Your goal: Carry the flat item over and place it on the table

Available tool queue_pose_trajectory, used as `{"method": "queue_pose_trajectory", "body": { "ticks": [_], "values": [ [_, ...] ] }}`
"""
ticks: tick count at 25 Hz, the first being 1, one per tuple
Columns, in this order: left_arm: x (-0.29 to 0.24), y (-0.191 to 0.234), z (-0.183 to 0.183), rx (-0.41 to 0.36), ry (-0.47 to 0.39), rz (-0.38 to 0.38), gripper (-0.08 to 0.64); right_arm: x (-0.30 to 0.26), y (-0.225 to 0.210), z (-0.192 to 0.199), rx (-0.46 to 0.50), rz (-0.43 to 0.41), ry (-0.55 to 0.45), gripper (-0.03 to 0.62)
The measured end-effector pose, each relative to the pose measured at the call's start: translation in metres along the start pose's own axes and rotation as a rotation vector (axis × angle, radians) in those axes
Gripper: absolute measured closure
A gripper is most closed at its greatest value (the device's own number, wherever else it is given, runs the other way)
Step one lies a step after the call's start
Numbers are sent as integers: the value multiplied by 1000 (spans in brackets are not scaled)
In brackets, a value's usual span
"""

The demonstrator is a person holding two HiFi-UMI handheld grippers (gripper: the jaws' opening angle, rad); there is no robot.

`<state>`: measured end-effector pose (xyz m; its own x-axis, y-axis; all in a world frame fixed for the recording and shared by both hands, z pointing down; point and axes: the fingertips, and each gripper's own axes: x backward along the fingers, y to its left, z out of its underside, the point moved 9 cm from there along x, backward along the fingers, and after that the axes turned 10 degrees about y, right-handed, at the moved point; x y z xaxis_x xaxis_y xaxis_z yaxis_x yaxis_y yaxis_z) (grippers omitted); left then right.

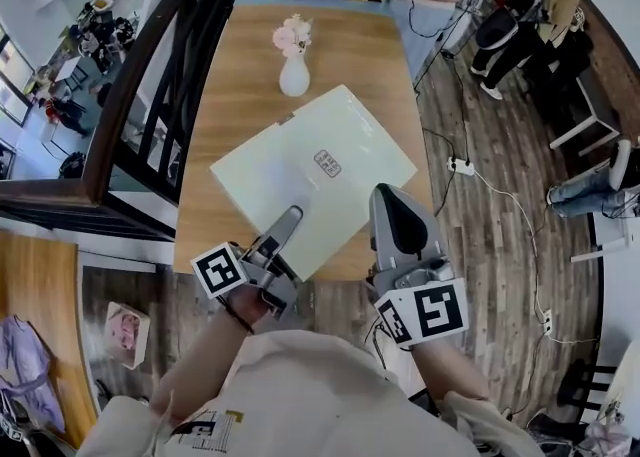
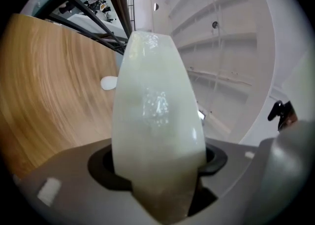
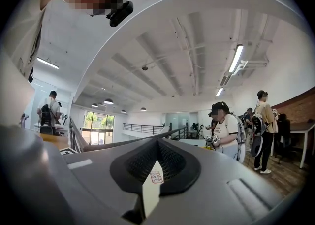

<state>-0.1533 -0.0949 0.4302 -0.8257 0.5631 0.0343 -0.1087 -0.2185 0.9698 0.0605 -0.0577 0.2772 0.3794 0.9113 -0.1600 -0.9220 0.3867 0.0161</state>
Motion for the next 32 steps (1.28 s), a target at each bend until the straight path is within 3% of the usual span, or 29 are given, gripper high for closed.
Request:
{"method": "queue_pose_trajectory", "body": {
  "ticks": [9, 17, 22, 27, 32],
  "values": [
    [-14, 29, -49, -28, 150, -25, 230, -59, -11, -8, -3, 11, 50, 592],
    [-31, 54, -51, 47, 115, -55, 230, -81, -34, 8, -12, -9, 86, 592],
    [-47, 72, -54, 59, 96, -96, 229, -95, -49, 21, 37, -74, 130, 592],
    [-66, 101, -61, 90, 73, -149, 229, -114, -69, 43, -8, -89, 178, 592],
    [-86, 134, -74, 92, 129, -174, 227, -137, -86, 59, -36, -98, 212, 592]
  ]
}}
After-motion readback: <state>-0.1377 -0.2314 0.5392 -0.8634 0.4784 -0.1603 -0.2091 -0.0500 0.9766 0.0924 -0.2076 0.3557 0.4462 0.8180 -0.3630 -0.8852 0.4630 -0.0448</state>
